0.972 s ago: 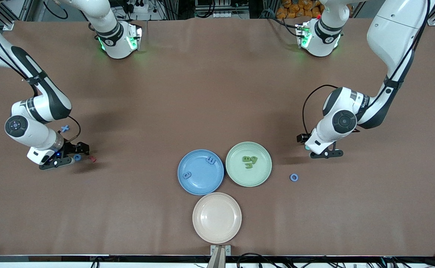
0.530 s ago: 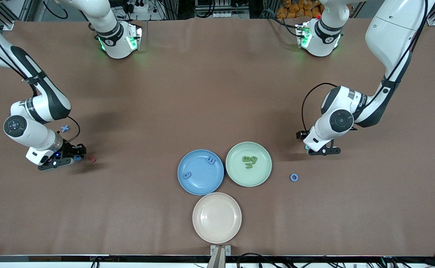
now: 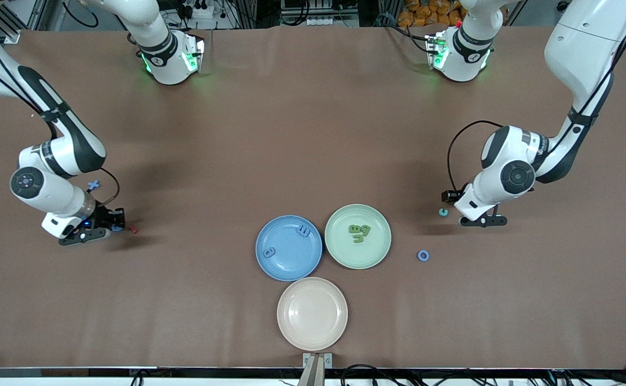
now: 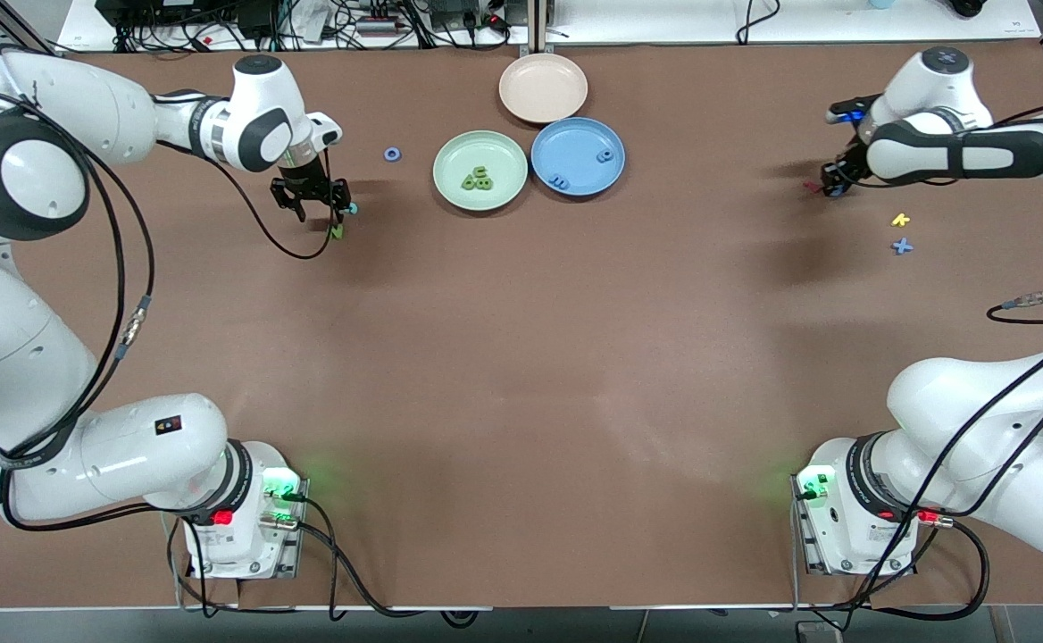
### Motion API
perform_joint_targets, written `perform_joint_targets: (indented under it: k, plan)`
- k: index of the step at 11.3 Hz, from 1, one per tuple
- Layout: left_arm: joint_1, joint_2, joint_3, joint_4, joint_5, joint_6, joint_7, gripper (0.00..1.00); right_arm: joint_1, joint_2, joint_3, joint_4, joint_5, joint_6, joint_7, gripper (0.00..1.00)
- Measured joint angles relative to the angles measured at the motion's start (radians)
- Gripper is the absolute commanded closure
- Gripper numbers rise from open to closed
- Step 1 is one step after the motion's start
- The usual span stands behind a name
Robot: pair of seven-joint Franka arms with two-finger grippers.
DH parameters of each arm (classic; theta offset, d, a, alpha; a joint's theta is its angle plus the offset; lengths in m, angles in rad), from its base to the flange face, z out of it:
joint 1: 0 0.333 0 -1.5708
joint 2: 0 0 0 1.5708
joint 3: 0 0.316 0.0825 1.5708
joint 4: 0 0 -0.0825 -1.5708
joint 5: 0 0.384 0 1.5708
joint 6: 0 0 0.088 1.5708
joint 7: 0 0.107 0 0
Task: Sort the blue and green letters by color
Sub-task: 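Grasp the blue e with the right gripper while the left gripper reaches green N, then place the blue e in the blue plate while the left gripper grasps green N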
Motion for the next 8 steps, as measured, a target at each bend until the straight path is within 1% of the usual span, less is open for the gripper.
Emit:
perform_joint_targets:
  k: [1, 2, 3, 4, 6, 8]
  plan:
    - [0.014, 0.0, -0.016, 0.0, 0.0, 0.0, 0.001, 0.21, 0.015, 0.005, 0.042, 0.0, 0.016, -0.052, 0.072, 1.0]
    - [0.015, 0.0, -0.024, 0.0, 0.0, 0.0, 0.001, 0.22, 0.037, 0.008, 0.094, 0.004, 0.053, -0.115, 0.157, 1.0]
    - [0.015, 0.0, -0.029, 0.0, 0.0, 0.0, 0.001, 0.25, 0.07, 0.007, 0.14, 0.017, 0.098, -0.172, 0.245, 1.0]
    - [0.015, 0.0, -0.032, -0.001, 0.0, 0.0, 0.001, 0.26, 0.119, 0.007, 0.169, 0.038, 0.141, -0.213, 0.334, 1.0]
    - [0.015, 0.006, -0.039, -0.001, 0.0, 0.004, 0.001, 0.29, 0.256, 0.006, 0.18, 0.087, 0.231, -0.236, 0.51, 1.0]
    - [0.015, 0.013, -0.045, -0.003, 0.0, 0.007, 0.001, 0.29, 0.393, 0.007, 0.168, 0.135, 0.297, -0.237, 0.682, 1.0]
